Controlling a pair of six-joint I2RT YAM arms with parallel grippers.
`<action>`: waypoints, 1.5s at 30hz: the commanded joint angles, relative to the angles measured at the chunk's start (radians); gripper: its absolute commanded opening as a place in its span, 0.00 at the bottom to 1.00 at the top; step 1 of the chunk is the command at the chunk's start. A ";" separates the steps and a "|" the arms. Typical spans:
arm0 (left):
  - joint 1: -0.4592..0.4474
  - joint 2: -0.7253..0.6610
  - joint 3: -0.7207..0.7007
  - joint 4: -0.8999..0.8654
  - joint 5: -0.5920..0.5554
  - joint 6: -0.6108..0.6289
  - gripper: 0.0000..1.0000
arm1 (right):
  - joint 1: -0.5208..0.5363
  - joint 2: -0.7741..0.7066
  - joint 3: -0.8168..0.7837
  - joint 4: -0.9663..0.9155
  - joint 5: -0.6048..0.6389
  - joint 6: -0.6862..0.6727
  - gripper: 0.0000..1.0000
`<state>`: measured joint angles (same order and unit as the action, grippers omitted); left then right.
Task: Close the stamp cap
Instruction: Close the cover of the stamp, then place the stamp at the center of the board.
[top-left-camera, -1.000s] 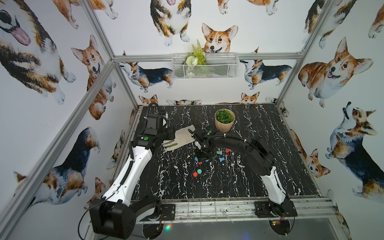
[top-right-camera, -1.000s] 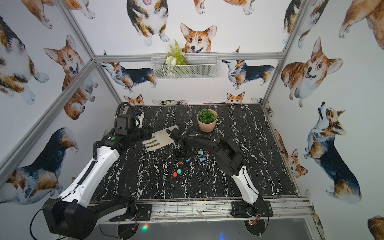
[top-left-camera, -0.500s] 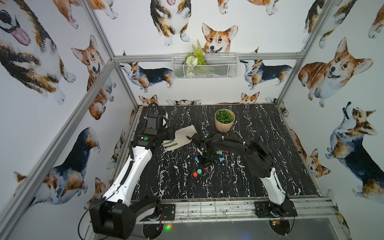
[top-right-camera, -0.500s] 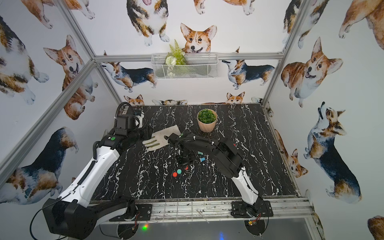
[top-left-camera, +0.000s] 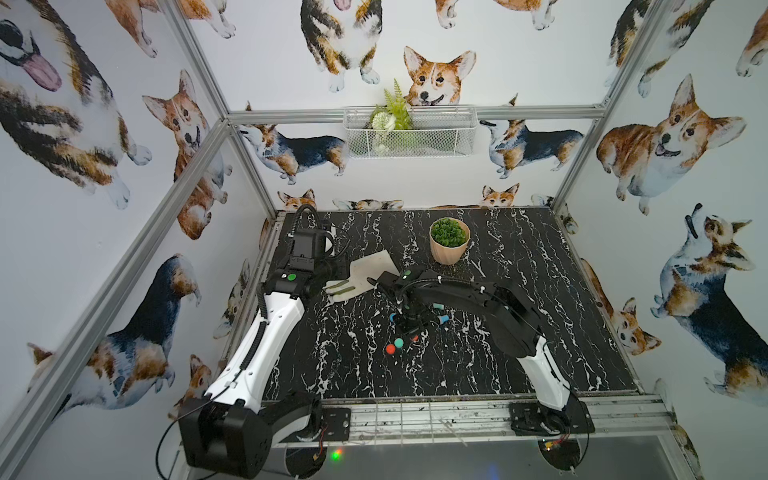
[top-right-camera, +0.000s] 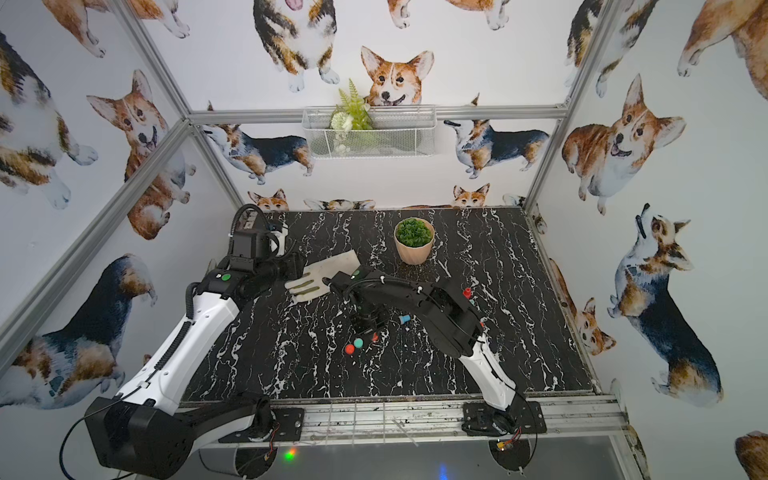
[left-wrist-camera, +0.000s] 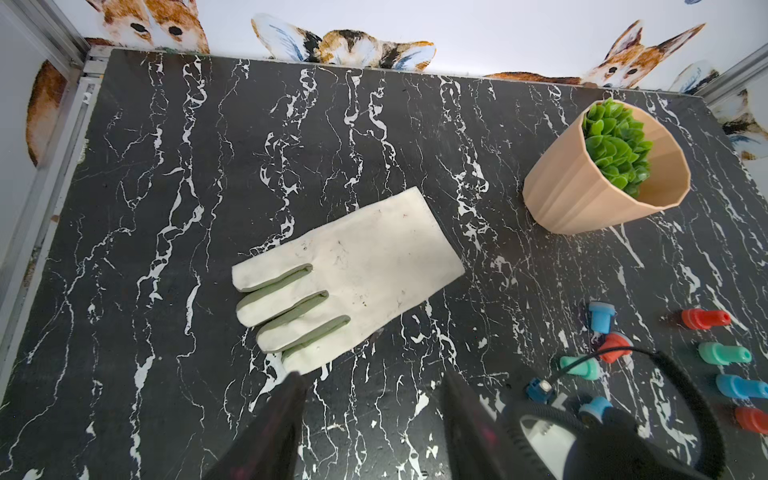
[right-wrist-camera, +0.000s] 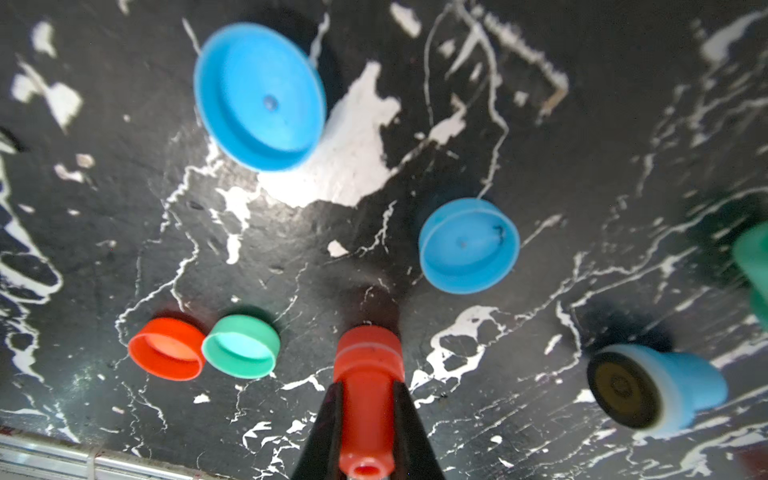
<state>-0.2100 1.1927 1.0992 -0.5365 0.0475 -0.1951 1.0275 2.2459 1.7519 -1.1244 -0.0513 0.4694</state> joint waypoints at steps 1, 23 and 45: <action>0.002 -0.004 -0.001 0.020 0.000 0.006 0.56 | 0.009 0.083 -0.107 0.023 0.041 -0.002 0.00; 0.003 0.001 -0.002 0.022 0.004 0.005 0.56 | -0.210 -0.467 -0.288 -0.039 0.023 0.023 0.00; 0.002 0.030 -0.001 0.019 0.016 -0.001 0.56 | -0.694 -0.847 -0.814 0.066 0.086 0.110 0.00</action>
<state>-0.2100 1.2217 1.0992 -0.5369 0.0559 -0.1993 0.3515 1.4055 0.9417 -1.0592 -0.0193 0.5068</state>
